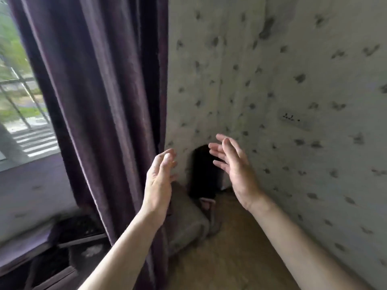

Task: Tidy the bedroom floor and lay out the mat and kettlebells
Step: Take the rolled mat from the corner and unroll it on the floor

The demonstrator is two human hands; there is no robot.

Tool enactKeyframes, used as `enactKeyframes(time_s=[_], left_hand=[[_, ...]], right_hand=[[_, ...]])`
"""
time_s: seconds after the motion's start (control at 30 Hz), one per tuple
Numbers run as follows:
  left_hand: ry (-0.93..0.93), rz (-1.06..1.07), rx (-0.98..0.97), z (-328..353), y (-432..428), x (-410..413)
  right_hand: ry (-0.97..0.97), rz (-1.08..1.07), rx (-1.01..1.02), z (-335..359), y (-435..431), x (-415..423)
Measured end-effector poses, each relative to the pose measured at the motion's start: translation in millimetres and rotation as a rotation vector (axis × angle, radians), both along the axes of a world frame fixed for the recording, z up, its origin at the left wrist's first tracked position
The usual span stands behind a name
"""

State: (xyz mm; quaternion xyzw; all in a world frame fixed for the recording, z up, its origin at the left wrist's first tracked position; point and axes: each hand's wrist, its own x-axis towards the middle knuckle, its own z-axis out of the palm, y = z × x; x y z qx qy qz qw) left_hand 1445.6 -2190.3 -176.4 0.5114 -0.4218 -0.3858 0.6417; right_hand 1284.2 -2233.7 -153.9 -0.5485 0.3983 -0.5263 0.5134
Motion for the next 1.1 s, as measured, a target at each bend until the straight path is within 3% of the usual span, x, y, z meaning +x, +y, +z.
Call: enactKeyframes(time_s=[0.23,0.5,1.1], left_hand=[[0.048,-0.088,0.026,-22,-114,-74],[0.260,-0.054,0.114,-37,-275,-121],[0.118,0.130,0.227,-93,-479,-86]], right_hand=[[0.046,-0.182,0.035,-22,-73,-90],[0.169,-0.232,0.123,-23,-214,-116],[0.111,-0.076,0.290,-85,-455,-70]])
